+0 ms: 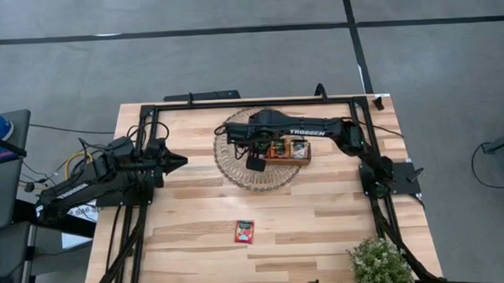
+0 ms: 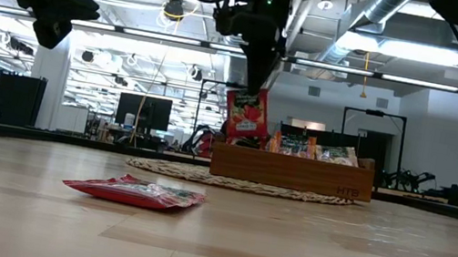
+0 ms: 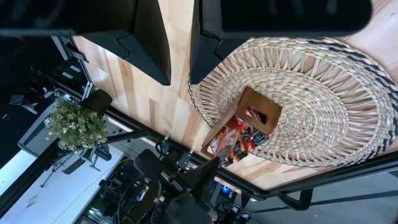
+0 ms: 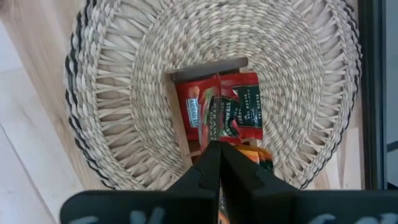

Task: Pick & Place Tea
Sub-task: Put the top red tea bag into the left slot of the wooden organizer

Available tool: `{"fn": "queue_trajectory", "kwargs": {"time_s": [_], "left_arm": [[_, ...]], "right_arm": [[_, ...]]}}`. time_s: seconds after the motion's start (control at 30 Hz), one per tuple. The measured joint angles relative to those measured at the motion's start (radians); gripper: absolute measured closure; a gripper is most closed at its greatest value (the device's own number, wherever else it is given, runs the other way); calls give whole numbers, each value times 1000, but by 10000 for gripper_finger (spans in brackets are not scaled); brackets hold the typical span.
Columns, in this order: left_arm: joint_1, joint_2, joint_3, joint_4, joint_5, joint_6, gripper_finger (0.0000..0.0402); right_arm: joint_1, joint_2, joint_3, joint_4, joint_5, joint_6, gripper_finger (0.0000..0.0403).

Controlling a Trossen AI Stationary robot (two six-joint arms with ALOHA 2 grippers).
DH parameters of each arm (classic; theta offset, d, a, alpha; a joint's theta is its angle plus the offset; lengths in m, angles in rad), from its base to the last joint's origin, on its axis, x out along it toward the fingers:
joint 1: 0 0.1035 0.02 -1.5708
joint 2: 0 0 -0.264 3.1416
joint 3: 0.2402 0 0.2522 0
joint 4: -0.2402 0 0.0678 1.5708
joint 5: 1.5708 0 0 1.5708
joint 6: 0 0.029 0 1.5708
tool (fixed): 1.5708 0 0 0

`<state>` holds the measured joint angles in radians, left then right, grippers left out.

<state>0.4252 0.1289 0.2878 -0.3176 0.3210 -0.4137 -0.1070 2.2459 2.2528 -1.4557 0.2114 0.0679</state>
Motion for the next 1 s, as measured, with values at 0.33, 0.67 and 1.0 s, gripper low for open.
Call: {"fn": "queue_trajectory", "kwargs": {"time_s": [0.33, 0.67, 1.0], "left_arm": [[0, 0, 0, 0, 0, 0, 351], [0, 0, 0, 0, 0, -1, 351], [0, 0, 0, 0, 0, 0, 351]], "right_arm": [[-5, 0, -5, 22, 2, -17, 403], [3, 1, -150, 81, -5, -33, 403], [-5, 0, -142, 106, -35, -24, 403]]}}
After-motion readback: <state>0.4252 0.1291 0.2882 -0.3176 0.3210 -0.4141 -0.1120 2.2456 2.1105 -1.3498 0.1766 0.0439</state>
